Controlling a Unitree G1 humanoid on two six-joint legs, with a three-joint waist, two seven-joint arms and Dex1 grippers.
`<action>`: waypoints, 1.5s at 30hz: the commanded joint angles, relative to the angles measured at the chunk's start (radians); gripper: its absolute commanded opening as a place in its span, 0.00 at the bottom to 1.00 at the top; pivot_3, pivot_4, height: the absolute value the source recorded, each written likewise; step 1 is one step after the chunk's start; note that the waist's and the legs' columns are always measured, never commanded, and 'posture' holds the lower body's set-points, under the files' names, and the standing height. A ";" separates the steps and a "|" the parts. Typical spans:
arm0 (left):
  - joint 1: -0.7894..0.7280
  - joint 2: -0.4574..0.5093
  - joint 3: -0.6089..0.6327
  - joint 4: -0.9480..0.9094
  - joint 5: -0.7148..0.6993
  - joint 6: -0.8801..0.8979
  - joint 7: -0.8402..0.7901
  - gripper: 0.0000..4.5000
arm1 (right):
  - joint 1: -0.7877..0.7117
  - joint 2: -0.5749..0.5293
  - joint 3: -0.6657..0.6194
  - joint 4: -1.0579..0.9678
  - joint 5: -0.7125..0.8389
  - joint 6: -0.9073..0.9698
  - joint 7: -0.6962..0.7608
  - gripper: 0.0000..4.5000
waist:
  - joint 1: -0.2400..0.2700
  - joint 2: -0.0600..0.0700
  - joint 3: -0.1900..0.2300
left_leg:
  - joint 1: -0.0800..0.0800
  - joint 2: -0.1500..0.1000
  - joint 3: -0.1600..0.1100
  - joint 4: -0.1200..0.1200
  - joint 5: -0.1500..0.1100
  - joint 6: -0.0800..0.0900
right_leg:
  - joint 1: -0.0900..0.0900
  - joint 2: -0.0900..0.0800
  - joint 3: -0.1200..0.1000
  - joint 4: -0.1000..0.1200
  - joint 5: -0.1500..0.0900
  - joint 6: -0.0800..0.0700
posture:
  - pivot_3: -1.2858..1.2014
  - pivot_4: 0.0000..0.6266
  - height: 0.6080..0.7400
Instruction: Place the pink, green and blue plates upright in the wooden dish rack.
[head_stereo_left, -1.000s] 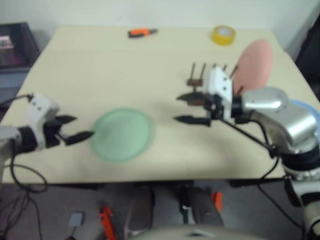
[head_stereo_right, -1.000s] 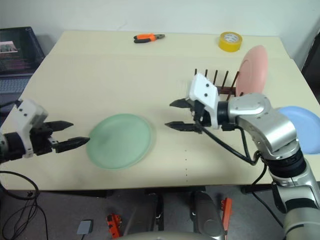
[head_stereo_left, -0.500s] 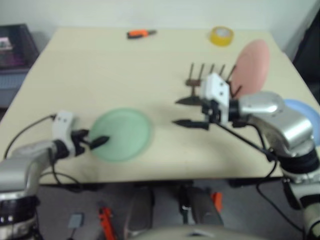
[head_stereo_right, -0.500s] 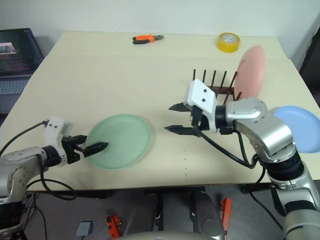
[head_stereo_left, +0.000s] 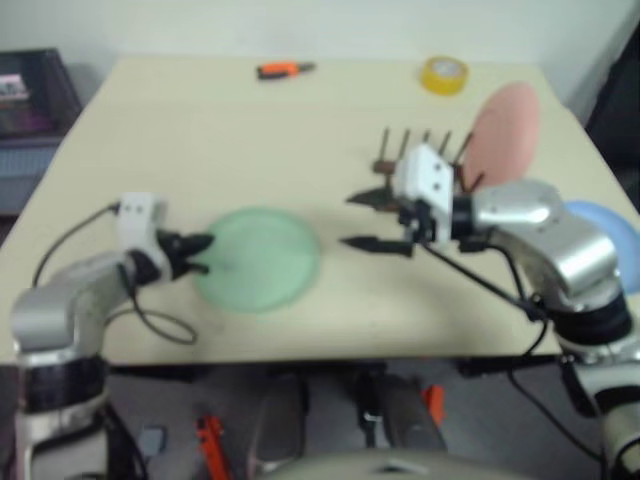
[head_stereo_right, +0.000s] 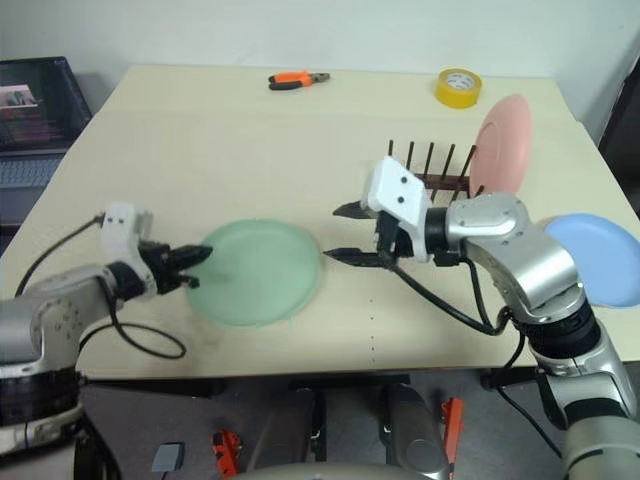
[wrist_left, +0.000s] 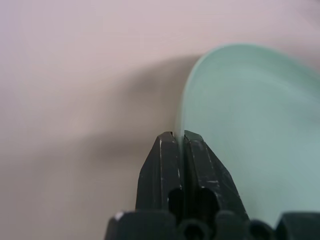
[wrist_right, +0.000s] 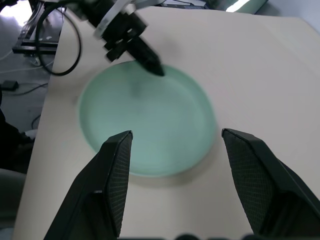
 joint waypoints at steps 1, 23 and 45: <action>-0.161 -0.011 0.084 0.043 -0.035 0.061 0.084 0.01 | -0.031 0.013 0.051 0.015 -0.110 -0.110 -0.019 0.69 | -0.001 -0.001 0.000 | 0.000 0.000 0.000 0.000 0.000 0.000 | 0.000 0.000 0.000 0.000 0.000 0.001 | 0.52 0.24 1.00; -0.590 0.001 -0.149 0.196 0.084 0.162 0.162 0.01 | -0.137 0.343 0.297 0.408 -0.568 -0.530 -0.144 0.69 | -0.010 -0.002 0.000 | 0.001 -0.001 0.001 -0.001 0.003 -0.005 | 0.000 0.001 0.002 0.001 0.002 0.004 | 0.52 0.24 1.00; -0.658 -0.140 -0.168 0.213 0.081 0.171 0.167 0.00 | -0.063 0.256 0.202 0.377 -0.667 -0.491 -0.145 0.01 | -0.008 -0.002 0.000 | 0.001 -0.001 0.000 -0.002 0.004 -0.007 | 0.000 0.001 0.002 0.001 0.002 0.004 | 0.52 0.24 1.00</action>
